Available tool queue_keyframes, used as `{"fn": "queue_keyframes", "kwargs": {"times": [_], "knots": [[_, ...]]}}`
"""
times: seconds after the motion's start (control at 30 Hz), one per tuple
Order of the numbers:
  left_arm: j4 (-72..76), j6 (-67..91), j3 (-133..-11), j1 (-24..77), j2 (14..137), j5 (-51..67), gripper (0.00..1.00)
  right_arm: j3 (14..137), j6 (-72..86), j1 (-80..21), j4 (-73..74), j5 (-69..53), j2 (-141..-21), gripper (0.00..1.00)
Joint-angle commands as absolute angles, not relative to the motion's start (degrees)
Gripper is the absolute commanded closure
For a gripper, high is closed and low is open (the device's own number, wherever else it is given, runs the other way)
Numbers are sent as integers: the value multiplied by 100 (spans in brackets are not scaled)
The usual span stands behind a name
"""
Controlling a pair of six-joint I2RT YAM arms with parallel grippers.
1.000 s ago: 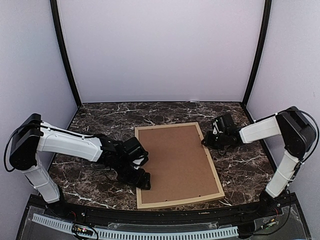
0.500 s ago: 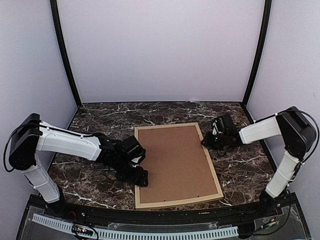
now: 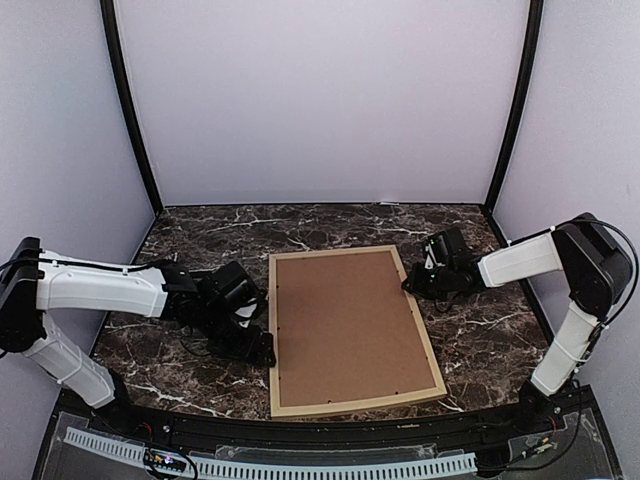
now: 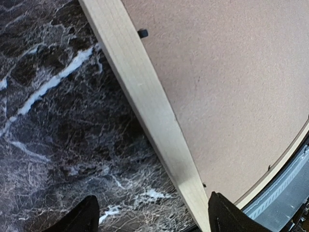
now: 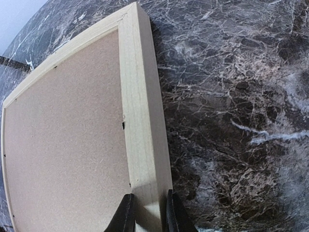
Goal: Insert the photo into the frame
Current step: Press the fastener onto the backboard.
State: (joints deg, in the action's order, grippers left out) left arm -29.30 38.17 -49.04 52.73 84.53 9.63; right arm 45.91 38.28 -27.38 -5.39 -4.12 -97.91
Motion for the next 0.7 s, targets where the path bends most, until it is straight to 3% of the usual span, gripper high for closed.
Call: {"fn": "queue_keyframes", "kwargs": {"times": [0.0,0.67], "knots": [[-3260,3819,-4670,5332,8239,1134,19,4582,4208,-2839,103,-771,-10000,93],[-2737,3860,-4649,5537,8918,1248,20,4478,4226,-2839,106,-737,-9922,93]]}}
